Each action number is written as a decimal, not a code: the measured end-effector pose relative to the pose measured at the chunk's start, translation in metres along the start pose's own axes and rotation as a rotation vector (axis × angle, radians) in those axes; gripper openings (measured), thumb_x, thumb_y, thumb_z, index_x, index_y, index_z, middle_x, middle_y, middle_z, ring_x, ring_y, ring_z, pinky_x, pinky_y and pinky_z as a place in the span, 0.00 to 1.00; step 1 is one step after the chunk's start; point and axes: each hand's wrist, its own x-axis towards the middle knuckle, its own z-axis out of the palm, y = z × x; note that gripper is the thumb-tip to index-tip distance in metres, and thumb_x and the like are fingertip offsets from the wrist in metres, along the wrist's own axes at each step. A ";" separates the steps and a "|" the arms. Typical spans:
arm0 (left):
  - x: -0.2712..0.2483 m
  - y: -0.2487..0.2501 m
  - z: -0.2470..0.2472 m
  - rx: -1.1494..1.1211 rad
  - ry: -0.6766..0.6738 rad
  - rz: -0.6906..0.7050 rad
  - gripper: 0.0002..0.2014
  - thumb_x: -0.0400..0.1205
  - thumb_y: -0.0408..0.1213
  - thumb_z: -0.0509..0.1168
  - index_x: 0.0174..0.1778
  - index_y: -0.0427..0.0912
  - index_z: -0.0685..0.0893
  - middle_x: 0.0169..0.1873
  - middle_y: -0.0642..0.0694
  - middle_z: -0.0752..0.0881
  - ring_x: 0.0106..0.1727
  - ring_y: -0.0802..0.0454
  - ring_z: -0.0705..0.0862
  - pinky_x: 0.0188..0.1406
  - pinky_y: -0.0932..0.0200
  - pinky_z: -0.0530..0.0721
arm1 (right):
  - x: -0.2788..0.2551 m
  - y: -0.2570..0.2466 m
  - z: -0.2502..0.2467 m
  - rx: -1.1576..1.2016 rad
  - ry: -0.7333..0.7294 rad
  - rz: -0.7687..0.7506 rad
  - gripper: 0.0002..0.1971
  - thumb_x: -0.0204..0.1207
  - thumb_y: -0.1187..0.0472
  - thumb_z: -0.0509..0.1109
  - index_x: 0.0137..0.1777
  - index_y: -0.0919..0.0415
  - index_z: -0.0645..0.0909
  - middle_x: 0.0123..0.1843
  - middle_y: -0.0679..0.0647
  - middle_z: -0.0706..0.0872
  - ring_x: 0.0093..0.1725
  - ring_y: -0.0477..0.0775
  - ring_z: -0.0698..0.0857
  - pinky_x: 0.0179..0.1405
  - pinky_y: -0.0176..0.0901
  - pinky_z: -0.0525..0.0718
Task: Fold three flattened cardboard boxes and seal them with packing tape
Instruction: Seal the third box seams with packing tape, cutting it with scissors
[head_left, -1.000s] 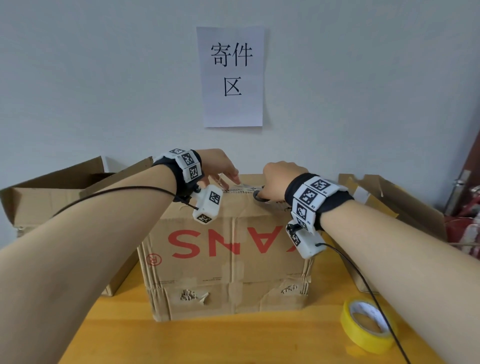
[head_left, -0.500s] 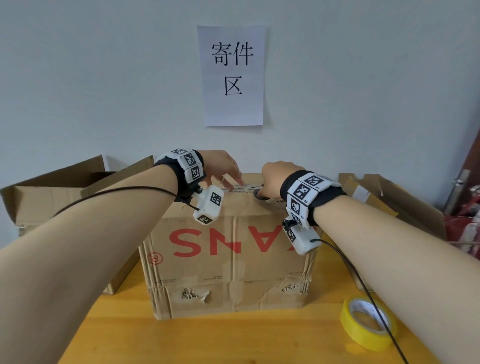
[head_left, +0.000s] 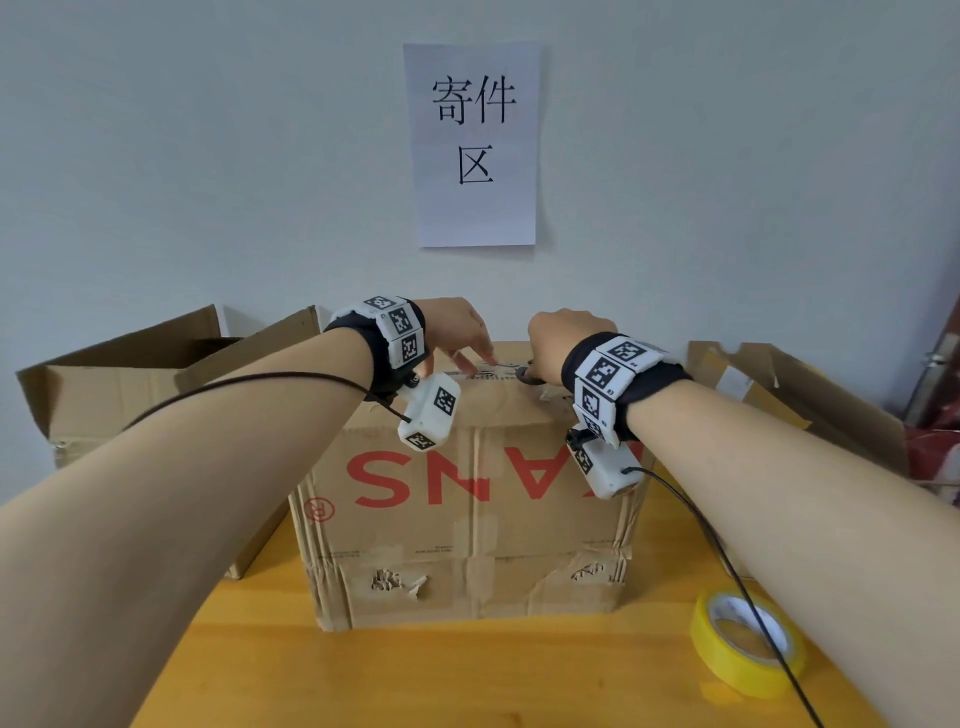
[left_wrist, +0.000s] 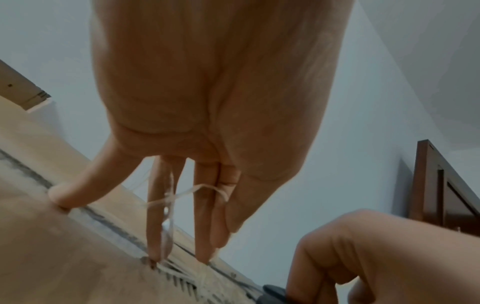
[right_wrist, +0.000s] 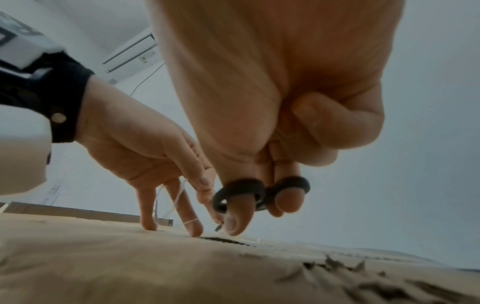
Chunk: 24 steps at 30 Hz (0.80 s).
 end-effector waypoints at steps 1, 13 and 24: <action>0.001 0.001 0.000 0.009 0.011 -0.013 0.03 0.84 0.35 0.68 0.46 0.41 0.86 0.55 0.54 0.91 0.49 0.54 0.93 0.53 0.39 0.87 | -0.001 0.000 0.000 0.000 0.002 -0.001 0.20 0.80 0.48 0.74 0.35 0.60 0.72 0.33 0.53 0.79 0.29 0.53 0.76 0.27 0.41 0.70; 0.008 0.015 0.002 0.128 0.165 -0.047 0.08 0.83 0.39 0.72 0.42 0.40 0.83 0.48 0.49 0.89 0.56 0.50 0.91 0.12 0.69 0.74 | -0.007 0.008 -0.003 0.038 -0.048 -0.001 0.19 0.73 0.44 0.76 0.35 0.58 0.76 0.30 0.50 0.78 0.27 0.52 0.76 0.28 0.39 0.71; 0.025 0.010 0.005 0.207 0.210 0.010 0.18 0.74 0.35 0.79 0.28 0.44 0.74 0.35 0.45 0.90 0.40 0.52 0.85 0.47 0.53 0.84 | -0.005 0.008 -0.004 0.053 -0.034 -0.011 0.22 0.71 0.41 0.78 0.35 0.57 0.75 0.33 0.51 0.81 0.29 0.52 0.79 0.29 0.40 0.74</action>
